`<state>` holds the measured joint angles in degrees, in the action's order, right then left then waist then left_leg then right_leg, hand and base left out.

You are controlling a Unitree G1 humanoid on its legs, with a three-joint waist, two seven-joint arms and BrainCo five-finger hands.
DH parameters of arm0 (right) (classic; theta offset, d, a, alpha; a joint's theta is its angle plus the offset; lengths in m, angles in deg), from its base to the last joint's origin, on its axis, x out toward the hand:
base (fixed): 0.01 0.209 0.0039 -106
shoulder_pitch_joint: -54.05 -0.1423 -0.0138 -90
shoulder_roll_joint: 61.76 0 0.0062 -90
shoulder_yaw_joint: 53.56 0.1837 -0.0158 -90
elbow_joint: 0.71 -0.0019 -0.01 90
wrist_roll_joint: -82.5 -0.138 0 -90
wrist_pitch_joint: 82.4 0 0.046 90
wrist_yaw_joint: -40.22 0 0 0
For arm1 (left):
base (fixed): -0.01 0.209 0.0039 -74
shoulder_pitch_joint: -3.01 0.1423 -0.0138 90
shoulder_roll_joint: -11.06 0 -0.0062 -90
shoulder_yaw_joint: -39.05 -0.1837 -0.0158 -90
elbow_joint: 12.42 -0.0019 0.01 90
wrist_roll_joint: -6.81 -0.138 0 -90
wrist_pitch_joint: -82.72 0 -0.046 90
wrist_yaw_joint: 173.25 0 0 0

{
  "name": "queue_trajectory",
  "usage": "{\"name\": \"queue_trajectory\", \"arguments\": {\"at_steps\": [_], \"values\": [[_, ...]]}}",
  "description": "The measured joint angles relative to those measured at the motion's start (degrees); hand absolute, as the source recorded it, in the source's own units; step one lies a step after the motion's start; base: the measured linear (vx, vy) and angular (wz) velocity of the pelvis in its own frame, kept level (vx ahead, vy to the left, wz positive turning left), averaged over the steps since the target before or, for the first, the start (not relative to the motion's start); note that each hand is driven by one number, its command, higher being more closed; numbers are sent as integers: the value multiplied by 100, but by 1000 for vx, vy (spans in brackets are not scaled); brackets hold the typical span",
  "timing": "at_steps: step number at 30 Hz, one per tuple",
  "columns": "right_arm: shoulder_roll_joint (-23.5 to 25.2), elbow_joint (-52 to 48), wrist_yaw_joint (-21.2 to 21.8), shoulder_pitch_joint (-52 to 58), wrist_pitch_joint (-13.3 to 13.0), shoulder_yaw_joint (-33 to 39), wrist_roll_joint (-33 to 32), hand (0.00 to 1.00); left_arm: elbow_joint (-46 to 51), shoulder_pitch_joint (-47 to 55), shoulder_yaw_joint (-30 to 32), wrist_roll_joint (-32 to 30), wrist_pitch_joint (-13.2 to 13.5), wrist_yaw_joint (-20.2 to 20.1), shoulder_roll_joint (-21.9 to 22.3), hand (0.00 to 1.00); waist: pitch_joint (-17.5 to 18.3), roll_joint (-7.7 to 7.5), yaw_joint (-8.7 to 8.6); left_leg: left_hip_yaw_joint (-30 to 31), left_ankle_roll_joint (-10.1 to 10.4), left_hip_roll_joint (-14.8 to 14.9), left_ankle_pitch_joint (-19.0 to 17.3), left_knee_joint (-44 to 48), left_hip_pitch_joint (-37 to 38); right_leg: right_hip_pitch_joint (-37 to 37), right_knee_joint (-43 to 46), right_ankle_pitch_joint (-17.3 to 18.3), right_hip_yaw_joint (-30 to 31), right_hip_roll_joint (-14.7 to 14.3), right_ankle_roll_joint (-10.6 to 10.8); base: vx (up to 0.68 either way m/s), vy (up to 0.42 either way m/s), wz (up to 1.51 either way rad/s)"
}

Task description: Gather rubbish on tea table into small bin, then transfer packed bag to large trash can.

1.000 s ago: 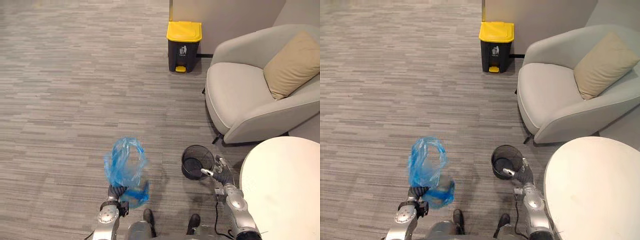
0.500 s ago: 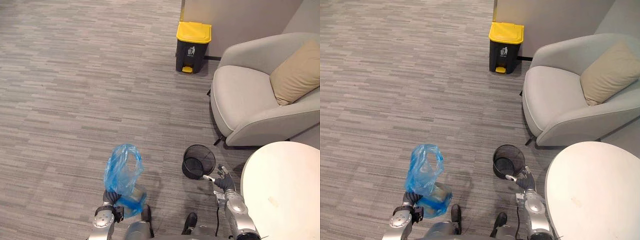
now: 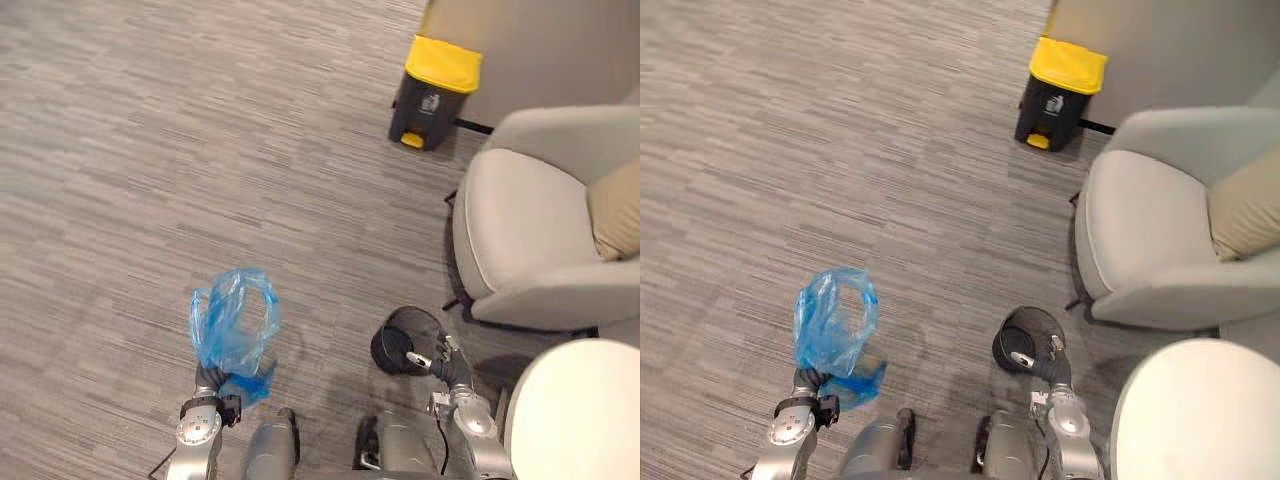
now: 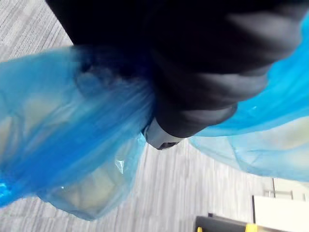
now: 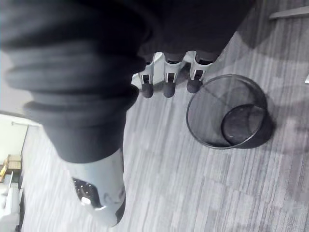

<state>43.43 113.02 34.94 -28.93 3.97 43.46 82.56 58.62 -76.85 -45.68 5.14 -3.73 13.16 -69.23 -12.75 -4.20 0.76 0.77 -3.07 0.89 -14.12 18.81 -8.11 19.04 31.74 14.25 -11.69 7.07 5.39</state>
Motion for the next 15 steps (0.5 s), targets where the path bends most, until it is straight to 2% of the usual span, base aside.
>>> {"name": "queue_trajectory", "arguments": {"at_steps": [1,3,4,6,7,8,9,10,11,12,14,15], "values": [[-14,7,0,0,-4,0,0,0,-37,-44,-19,0,3,-3,-8,100,-1,0,-16,33,36,0,11,-109,109,85,-156,-27,-26,-68,-41,435,-163,72],[-56,80,1,30,-1,19,4,0,-227,-191,-13,-2,7,-8,-15,100,57,-109,-18,159,252,-48,-17,-247,353,81,-970,-521,-25,-188,-382,388,-170,57],[-104,121,4,92,3,116,4,0,-427,-264,-10,-11,-5,-8,14,100,54,16,-37,375,432,37,-90,-287,519,-135,-991,-829,-206,-231,-704,505,-214,53],[-132,118,0,69,4,170,1,0,-378,-232,-88,-21,2,-28,51,100,72,112,-59,341,682,165,33,-431,654,-253,-958,-619,-360,-294,-800,534,-215,44],[-145,117,22,68,11,157,2,0,-380,-206,-102,-30,-4,-35,138,100,65,159,-152,266,830,275,105,-315,722,-504,-1062,-534,-532,-348,-824,444,-163,45],[-133,87,24,106,18,141,0,0,-379,-203,-99,-51,-9,-74,220,100,64,165,-175,87,1059,370,122,164,679,-824,-1241,-531,-597,-433,-831,435,-140,44],[-135,-9,29,167,23,127,-3,0,-373,-203,-91,-63,-12,-123,270,100,60,173,-174,-48,1174,440,134,655,577,-1040,-1366,-530,-621,-495,-832,337,-63,30],[-148,-186,34,246,22,103,-5,0,-316,-167,-78,-71,-16,-149,354,100,58,189,-169,-228,1301,569,224,1556,329,-1419,-1568,-526,-627,-598,-840,403,-49,6],[-163,-425,37,292,4,51,-21,0,-130,-29,-76,-69,-11,-157,423,100,66,174,-105,-606,1205,871,130,2764,-59,-1904,-1824,-461,-499,-706,-944,456,-26,-11],[-185,-547,28,273,-20,-6,-46,0,-61,-1,-75,-69,-11,-163,452,100,80,193,-71,-800,1041,1007,33,3230,-308,-2098,-1936,-453,-417,-749,-955,401,28,-43],[-200,-734,8,182,-30,3,-142,0,19,5,-57,-71,-15,-218,502,100,94,195,70,-1080,680,1187,-200,3490,-977,-2267,-2063,-454,-174,-736,-955,280,83,-56],[-198,-734,-1,145,-25,11,-179,0,54,-4,-58,-76,-25,-258,516,100,93,198,149,-1116,604,1225,-245,3228,-1243,-2317,-2093,-451,-57,-692,-951,205,120,-48]]}}
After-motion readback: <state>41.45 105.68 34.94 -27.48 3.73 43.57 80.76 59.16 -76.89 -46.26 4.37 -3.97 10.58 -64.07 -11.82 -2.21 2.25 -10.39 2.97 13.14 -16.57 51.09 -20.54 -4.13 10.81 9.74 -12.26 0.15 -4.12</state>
